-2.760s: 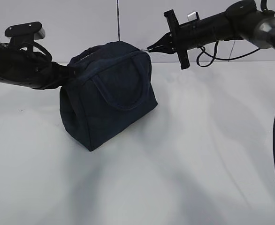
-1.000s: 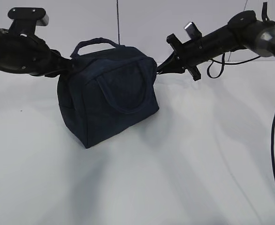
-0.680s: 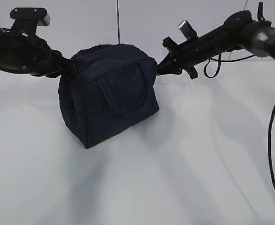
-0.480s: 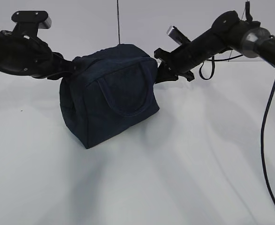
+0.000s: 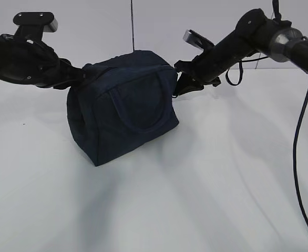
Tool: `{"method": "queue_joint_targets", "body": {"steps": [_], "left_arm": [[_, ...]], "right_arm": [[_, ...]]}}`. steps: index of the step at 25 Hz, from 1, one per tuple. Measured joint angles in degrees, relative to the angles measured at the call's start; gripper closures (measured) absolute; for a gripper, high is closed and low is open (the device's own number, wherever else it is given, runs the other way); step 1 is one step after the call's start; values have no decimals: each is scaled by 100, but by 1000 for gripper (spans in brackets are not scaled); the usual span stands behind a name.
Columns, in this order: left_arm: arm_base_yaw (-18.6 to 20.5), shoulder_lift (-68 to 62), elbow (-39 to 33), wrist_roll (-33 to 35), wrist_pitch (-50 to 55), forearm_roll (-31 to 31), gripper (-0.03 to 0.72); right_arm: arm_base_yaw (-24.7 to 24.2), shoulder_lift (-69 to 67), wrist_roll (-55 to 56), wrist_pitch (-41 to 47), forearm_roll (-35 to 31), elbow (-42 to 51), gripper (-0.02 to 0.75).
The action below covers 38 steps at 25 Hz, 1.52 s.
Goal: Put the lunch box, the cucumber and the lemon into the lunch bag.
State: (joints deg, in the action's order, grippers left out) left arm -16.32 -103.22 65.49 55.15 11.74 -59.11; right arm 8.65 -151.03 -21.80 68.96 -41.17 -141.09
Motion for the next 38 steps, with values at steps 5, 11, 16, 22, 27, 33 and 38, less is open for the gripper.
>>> {"method": "queue_joint_targets", "body": {"steps": [5, 11, 16, 22, 27, 33, 38], "left_arm": [[0, 0, 0, 0, -227, 0, 611], [0, 0, 0, 0, -681, 0, 610], [0, 0, 0, 0, -1447, -39, 610], [9, -28, 0, 0, -1858, -84, 610], [9, -28, 0, 0, -1470, -84, 610], [9, -28, 0, 0, -911, 158, 608], [9, -28, 0, 0, -690, 623, 601]], "right_arm": [[-13, 22, -359, 93, 202, -244, 737], [-13, 174, -412, 115, 225, -268, 737], [-13, 219, -388, 119, 32, -268, 737], [-13, 222, -299, 119, -273, -268, 737], [-13, 243, -210, 119, -224, -268, 737], [-13, 395, -159, 119, -139, -268, 680], [-23, 460, 644, 128, -129, -268, 519]]}}
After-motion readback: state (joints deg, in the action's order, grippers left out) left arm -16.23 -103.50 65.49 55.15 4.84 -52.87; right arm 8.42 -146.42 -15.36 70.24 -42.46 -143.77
